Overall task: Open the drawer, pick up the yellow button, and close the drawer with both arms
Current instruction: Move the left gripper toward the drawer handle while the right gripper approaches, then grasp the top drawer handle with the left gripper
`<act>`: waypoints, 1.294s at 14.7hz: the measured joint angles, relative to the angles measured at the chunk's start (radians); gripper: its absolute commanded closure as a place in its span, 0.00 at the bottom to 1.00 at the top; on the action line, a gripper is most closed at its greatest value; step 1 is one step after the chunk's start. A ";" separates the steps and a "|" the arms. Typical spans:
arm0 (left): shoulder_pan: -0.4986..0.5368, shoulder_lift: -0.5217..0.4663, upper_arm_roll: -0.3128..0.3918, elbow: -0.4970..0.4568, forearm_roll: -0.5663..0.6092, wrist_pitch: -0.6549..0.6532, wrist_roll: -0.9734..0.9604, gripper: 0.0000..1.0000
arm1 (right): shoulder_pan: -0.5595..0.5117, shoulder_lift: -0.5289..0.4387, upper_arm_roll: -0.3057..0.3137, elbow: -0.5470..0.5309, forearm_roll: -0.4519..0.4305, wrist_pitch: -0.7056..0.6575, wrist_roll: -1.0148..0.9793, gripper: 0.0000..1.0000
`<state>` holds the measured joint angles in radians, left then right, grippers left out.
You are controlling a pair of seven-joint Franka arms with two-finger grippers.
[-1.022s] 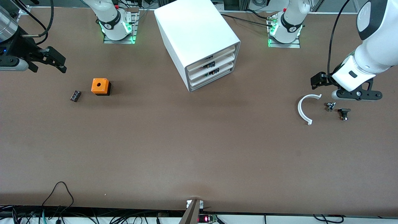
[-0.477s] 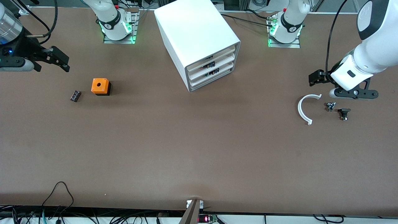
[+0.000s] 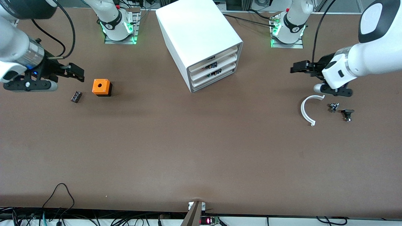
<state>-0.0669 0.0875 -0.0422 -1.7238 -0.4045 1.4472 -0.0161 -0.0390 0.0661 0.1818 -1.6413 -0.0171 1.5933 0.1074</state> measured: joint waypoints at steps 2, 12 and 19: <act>0.000 0.054 0.000 -0.002 -0.110 -0.006 0.107 0.00 | 0.005 0.030 0.000 0.000 0.000 0.008 0.002 0.00; 0.006 0.275 -0.005 -0.043 -0.532 -0.032 0.645 0.00 | 0.089 0.145 0.001 0.002 0.038 0.098 0.279 0.00; 0.001 0.278 -0.052 -0.259 -0.690 -0.034 0.851 0.01 | 0.170 0.178 0.002 0.008 0.062 0.127 0.507 0.00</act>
<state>-0.0660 0.3659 -0.0944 -1.9824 -1.0947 1.4132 0.8345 0.1312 0.2443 0.1841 -1.6330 0.0454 1.7202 0.6142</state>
